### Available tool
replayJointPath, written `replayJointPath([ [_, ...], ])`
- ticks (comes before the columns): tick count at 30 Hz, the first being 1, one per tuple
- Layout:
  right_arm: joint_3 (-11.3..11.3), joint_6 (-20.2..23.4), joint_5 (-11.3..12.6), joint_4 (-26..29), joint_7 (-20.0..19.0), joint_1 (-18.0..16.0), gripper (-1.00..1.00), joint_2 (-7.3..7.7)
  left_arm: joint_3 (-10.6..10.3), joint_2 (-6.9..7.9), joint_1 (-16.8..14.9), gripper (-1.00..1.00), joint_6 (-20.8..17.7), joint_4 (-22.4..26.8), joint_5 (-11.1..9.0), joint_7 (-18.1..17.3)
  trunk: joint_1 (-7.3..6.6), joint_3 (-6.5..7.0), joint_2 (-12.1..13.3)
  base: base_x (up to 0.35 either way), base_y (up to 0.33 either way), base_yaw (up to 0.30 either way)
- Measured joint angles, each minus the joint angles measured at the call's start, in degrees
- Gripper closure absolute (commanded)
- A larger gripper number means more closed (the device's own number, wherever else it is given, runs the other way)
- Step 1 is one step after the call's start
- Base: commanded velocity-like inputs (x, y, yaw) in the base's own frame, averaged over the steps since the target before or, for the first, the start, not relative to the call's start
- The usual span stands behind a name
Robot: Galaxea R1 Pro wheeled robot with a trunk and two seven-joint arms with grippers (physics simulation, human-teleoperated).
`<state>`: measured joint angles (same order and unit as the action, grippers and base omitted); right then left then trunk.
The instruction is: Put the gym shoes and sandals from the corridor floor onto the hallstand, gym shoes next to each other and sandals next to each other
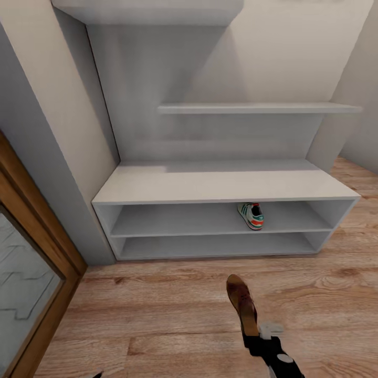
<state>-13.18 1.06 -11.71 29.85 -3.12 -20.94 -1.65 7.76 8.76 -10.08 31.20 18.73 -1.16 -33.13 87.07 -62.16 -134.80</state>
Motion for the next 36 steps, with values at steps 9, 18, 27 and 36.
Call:
replayJointPath([
  [9, 2.59, 15.7, -1.78, 9.71, 11.31, -4.3, 1.0, -8.26, 0.2, 2.08, 0.73, -1.0, 0.48, -0.12, -0.25, -3.13, 0.0, 0.01, 0.0, 0.0, 0.0, 0.0],
  [18, 9.31, 18.76, -1.4, 10.61, 20.93, -12.77, 1.0, -8.29, 0.22, 2.14, 0.8, -1.0, 0.26, -0.14, -0.1, -3.61, 0.0, 0.0, 0.0, 0.0, 0.0, 0.0],
  [27, 9.34, 19.22, -1.25, 10.47, 20.92, -13.2, 1.0, -8.29, 0.22, 1.77, 0.8, -1.0, 0.11, -0.05, -0.04, -3.53, 0.0, 0.0, 0.0, 0.0, 0.0, 0.0],
  [36, 9.32, 19.0, -1.25, 8.19, 20.84, -13.21, 1.0, -8.28, 0.22, 1.68, 0.8, -1.0, 0.12, -0.04, -0.04, -3.56, 0.0, 0.0, 0.0, 0.0, 0.0, 0.0],
])
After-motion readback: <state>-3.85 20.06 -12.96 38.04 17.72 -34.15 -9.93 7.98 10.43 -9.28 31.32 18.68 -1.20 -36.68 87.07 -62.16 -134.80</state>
